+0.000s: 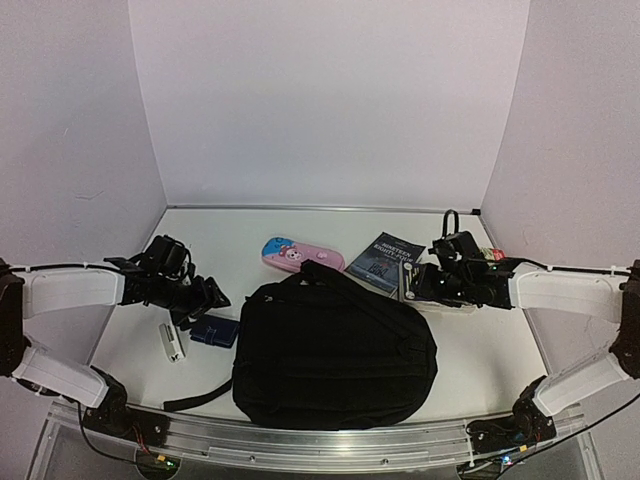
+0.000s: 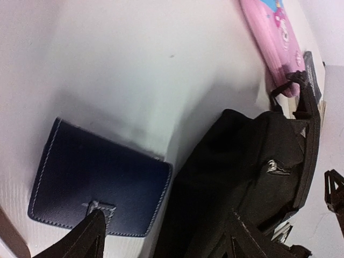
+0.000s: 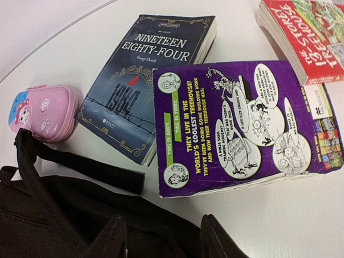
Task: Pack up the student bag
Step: Unzip the student bag at the center of the board, then pick up the personal item from the center of the board.
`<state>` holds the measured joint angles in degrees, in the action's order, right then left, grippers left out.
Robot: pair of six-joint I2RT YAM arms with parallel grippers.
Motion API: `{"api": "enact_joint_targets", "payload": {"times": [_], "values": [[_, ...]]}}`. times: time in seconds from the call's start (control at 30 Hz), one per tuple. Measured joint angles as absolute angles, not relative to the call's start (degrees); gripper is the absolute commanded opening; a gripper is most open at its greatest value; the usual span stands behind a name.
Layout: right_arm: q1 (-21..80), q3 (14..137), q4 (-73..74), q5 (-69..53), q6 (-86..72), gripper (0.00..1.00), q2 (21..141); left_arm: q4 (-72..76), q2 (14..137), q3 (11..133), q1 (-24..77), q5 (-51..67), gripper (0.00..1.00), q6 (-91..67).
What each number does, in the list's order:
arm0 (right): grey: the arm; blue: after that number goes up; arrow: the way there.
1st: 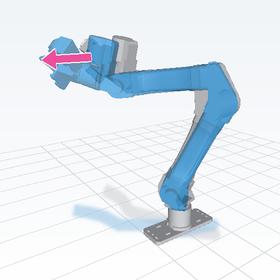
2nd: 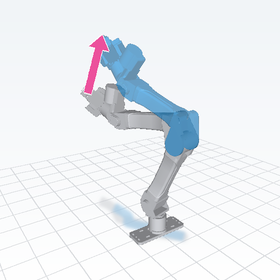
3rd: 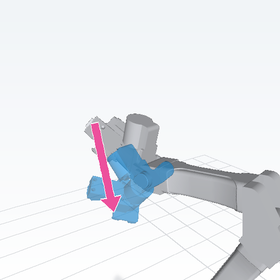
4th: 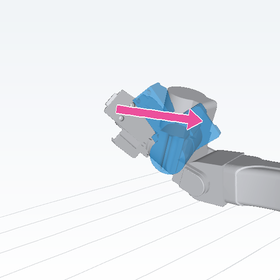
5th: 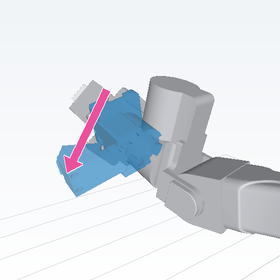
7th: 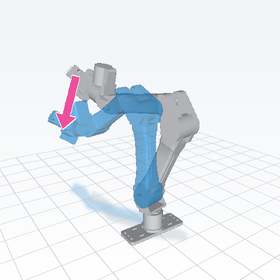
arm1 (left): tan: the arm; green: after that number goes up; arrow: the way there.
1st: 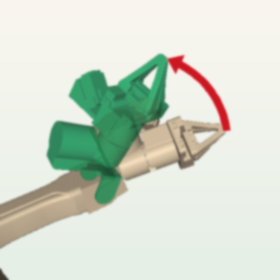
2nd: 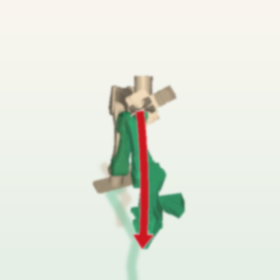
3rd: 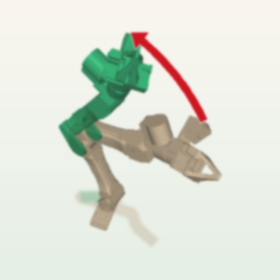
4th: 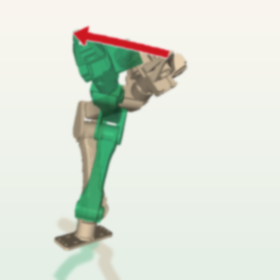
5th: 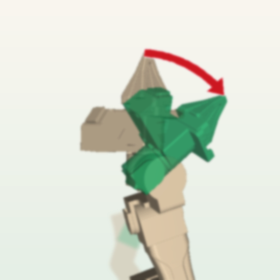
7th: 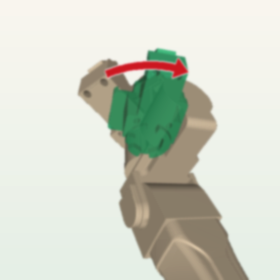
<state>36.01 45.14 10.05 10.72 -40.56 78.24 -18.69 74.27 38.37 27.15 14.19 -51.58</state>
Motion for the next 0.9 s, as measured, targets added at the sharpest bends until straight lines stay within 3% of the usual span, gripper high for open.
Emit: {"api": "enact_joint_targets", "payload": {"times": [0.27, 0.53, 0.73, 0.9], "values": [[36.0, 45.3, 11.4, 10.9, -40.2, 0.54, 77.0, -21.1, 66.8, 27.6, 25.7, 12.9, 0.71, -65.0], [36.0, 45.3, 11.7, 10.9, -40.2, 0.54, 75.9, -16.3, 65.6, 23.4, 22.4, 12.6, 0.59, -69.6], [36.0, 45.3, 11.7, 10.9, -40.2, 0.54, 75.7, -10.5, 69.2, 22.7, 20.9, 13.5, 0.45, -70.4], [36.0, 45.4, 11.7, 10.9, -40.2, 0.53, 75.6, -6.9, 71.7, 22.6, 20.3, 13.6, 0.28, -70.4]]}}
